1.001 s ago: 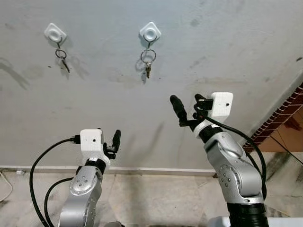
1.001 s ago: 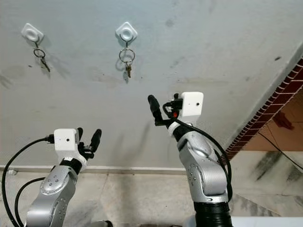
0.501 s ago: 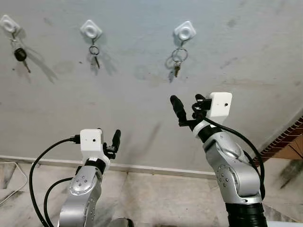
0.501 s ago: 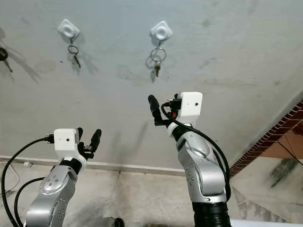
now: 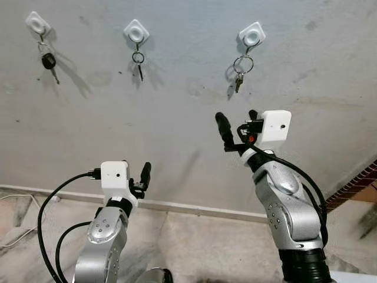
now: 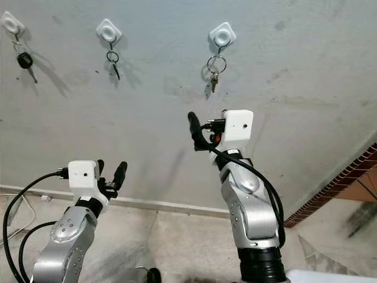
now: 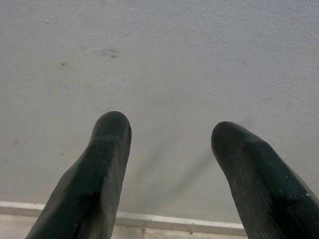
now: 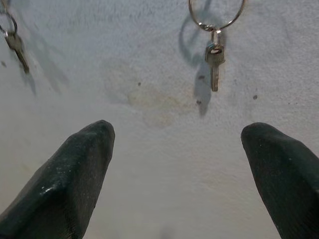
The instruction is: Hang keys on a hook
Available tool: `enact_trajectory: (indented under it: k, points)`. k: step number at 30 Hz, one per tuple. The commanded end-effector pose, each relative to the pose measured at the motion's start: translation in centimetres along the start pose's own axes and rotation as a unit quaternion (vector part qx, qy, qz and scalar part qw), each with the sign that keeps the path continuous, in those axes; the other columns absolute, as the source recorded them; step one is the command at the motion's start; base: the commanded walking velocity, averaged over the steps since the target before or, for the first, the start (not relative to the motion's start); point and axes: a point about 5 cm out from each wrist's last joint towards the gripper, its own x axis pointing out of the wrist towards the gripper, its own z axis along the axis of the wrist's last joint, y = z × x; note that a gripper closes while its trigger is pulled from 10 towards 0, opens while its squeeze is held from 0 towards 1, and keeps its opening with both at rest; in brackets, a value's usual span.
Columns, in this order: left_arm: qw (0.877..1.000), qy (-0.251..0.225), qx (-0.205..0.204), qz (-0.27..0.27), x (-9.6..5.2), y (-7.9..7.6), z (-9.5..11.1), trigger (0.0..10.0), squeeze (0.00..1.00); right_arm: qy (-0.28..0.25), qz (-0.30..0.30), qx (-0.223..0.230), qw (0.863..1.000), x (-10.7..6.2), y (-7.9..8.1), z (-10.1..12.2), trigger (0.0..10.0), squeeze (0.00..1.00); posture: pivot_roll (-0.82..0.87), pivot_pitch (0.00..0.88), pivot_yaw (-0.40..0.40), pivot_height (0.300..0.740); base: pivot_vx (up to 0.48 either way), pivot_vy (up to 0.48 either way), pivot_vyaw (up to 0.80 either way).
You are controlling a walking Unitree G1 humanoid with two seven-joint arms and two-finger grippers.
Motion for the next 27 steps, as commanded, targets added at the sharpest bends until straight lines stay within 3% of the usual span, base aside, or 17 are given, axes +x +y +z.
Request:
enact_trajectory:
  k: [1, 6, 9, 21, 24, 25, 27]
  points:
    - [1.0, 0.002, 0.005, 0.003, -0.14, 0.24, 0.07, 10.0, 0.0, 0.009, 0.012, -0.003, 1.0, 0.17, 0.48, 0.02, 10.0, 0.0, 0.05, 0.126, 0.039, 0.74, 0.0, 0.465, 0.0]
    - [1.0, 0.003, 0.005, 0.004, -0.07, 0.27, 0.08, 10.0, 0.0, 0.02, 0.034, 0.057, 0.998, -0.1, 0.39, -0.28, 10.0, 0.0, 0.05, 0.127, 0.04, 0.74, 0.0, 0.469, 0.0]
    - [1.0, 0.004, 0.005, 0.004, -0.1, 0.29, 0.04, 10.0, 0.0, 0.016, 0.012, 0.04, 0.999, 0.02, -0.29, -0.21, 10.0, 0.0, 0.05, 0.127, 0.042, 0.74, 0.0, 0.469, 0.0]
    - [1.0, 0.005, 0.009, 0.002, -0.04, 0.2, 0.06, 10.0, 0.0, 0.003, 0.002, 0.013, 1.0, 0.37, -0.27, 0.07, 10.0, 0.0, 0.05, 0.126, 0.042, 0.74, 0.0, 0.469, 0.0]
    - [1.0, 0.006, 0.01, 0.001, -0.05, 0.15, 0.02, 10.0, 0.0, 0.031, -0.005, 0.037, 0.999, 0.41, -0.29, -0.42, 10.0, 0.0, 0.05, 0.126, 0.041, 0.74, 0.0, 0.469, 0.0]
    - [1.0, 0.007, 0.011, 0.001, -0.03, 0.16, 0.02, 10.0, 0.0, 0.027, -0.002, 0.013, 1.0, 0.47, -0.32, -0.29, 10.0, 0.0, 0.05, 0.127, 0.041, 0.74, 0.0, 0.469, 0.0]
    - [1.0, 0.007, 0.011, 0.0, -0.03, 0.17, 0.03, 10.0, 0.0, 0.026, -0.001, 0.005, 1.0, 0.49, -0.31, -0.26, 10.0, 0.0, 0.05, 0.127, 0.041, 0.74, 0.0, 0.469, 0.0]
